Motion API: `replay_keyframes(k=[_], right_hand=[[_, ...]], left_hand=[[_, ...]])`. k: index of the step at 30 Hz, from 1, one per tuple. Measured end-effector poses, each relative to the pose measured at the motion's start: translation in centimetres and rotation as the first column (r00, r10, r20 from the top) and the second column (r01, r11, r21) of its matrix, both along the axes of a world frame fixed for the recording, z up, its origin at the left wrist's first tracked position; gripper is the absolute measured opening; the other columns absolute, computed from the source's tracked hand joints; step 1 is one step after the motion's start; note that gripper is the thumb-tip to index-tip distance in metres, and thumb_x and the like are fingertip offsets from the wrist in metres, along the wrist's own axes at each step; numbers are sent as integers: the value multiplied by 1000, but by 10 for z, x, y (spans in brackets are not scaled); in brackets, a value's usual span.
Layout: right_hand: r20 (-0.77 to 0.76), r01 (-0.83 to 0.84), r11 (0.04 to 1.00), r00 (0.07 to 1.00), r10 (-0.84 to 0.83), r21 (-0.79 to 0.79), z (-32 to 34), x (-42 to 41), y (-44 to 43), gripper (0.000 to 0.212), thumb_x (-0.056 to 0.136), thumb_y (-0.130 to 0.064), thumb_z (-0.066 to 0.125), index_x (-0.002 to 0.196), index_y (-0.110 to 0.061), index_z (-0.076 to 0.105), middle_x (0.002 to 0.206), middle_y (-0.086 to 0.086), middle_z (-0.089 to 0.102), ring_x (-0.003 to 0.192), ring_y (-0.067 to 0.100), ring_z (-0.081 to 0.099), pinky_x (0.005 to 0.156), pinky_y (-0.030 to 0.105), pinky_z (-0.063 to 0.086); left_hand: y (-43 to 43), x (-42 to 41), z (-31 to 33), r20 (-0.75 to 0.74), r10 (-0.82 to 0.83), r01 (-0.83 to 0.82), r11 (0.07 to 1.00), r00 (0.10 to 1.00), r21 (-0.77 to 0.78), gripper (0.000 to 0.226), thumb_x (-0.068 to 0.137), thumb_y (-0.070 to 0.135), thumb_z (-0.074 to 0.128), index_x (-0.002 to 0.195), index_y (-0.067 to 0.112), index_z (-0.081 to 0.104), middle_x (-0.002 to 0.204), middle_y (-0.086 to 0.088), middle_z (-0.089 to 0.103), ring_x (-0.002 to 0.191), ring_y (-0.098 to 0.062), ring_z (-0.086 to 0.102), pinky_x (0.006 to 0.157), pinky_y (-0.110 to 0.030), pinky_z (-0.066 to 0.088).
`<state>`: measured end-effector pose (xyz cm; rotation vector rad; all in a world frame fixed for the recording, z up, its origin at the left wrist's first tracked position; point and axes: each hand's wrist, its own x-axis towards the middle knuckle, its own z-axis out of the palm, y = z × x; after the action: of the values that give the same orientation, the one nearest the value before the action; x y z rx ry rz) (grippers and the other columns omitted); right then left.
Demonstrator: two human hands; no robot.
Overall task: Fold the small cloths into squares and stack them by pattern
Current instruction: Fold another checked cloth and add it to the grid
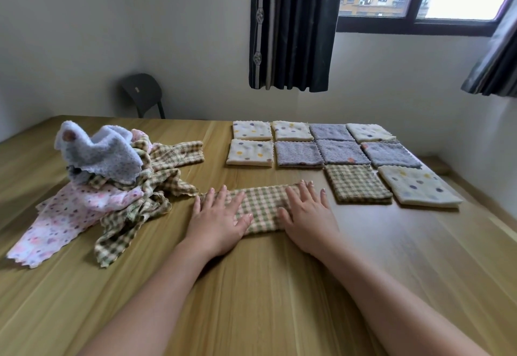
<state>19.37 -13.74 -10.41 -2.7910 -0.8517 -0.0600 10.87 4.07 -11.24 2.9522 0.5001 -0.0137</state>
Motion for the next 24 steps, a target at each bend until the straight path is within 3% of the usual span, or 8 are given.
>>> replay_keyframes(k=[4,6,9,11,12,17,20,24], right_hand=[[132,-183,980,976,173,72,2,-28,-1,62,90,-50,12,132,-27,50,144,-4,45,133,18,39,108,33,25],[170,-213,975,965,199,64,-1,-26,-5,60,88,-49,12,117,-31,61,125,-11,58,116,15,52,95,33,33],[148,-150,981,980,131,125,-4,-11,-15,59,86,-47,15,111,-27,65,120,-9,62,113,16,56,98,35,34],[146,-140,978,982,117,157,-3,-9,-21,58,87,-44,17,111,-24,66,122,-8,60,115,15,53,99,31,30],[156,-150,973,980,123,177,-2,-11,-24,56,87,-43,18,109,-24,66,121,-8,60,114,14,53,96,28,30],[113,-232,948,971,212,216,-5,-23,-33,30,96,-24,39,111,-22,64,118,-9,60,111,11,53,92,26,38],[113,-258,928,965,235,267,-8,-23,-36,30,92,-18,42,111,-20,64,118,-8,60,111,13,54,95,31,43],[137,-315,900,948,286,301,-8,-22,-36,51,78,-4,39,122,-19,59,125,-2,60,117,18,53,104,39,41]], left_hand=[[-12,-9,5,28,123,-124,991,992,58,71,93,67,17,153,32,7,162,-4,7,148,-25,4,117,-54,-5],[-16,-15,11,84,163,-173,975,983,138,72,92,68,14,151,26,20,155,-4,31,143,-24,26,115,-55,3],[-15,-27,20,374,86,-180,958,924,224,67,92,62,12,119,21,58,96,-1,71,88,-18,65,98,-46,32],[-9,-34,18,569,-50,-47,987,821,155,53,90,56,25,90,21,65,57,5,62,52,-11,56,84,-39,39],[-5,-37,16,614,-112,60,993,781,106,44,89,54,33,84,23,63,53,8,57,49,-6,52,81,-36,40],[13,-42,6,522,-410,511,857,748,-59,31,79,61,57,91,32,62,88,21,57,83,2,55,79,-24,42],[11,-38,-1,475,-436,550,826,764,-128,31,77,62,59,90,34,63,95,22,56,92,0,53,83,-28,45],[3,-37,-3,499,-334,460,875,800,-151,35,84,59,44,86,29,60,85,17,57,83,-1,51,82,-34,45]])
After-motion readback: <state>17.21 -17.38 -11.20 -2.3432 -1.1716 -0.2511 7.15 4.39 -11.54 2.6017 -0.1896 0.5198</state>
